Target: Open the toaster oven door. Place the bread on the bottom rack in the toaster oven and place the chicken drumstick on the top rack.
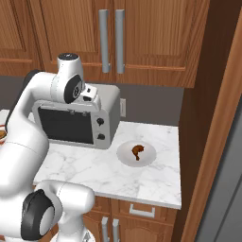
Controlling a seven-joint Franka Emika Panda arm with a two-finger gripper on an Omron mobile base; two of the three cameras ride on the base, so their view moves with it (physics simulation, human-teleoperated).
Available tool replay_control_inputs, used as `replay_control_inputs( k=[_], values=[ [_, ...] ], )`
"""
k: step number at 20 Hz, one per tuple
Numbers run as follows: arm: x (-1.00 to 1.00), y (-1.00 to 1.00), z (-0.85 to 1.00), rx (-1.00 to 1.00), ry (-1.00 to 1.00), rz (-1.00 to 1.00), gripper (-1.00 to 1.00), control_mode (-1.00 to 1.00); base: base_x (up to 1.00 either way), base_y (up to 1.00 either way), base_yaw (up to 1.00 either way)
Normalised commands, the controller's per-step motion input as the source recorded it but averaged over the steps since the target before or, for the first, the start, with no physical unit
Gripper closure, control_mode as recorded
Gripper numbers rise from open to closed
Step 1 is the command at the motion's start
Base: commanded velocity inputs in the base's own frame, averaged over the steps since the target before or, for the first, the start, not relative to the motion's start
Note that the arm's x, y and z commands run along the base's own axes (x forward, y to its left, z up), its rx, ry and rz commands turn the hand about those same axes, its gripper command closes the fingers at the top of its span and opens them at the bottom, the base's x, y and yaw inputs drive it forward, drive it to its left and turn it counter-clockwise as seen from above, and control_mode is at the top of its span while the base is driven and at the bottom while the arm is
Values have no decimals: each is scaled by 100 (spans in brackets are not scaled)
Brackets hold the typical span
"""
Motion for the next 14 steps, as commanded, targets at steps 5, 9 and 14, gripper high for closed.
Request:
replay_control_inputs(
  k=[5,9,14],
  values=[
    [0,0,0,0,0,0,-100,100,0,0,0],
    [0,0,0,0,0,0,-100,100,0,0,0],
    [0,0,0,0,0,0,-100,100,0,0,0]
  ],
)
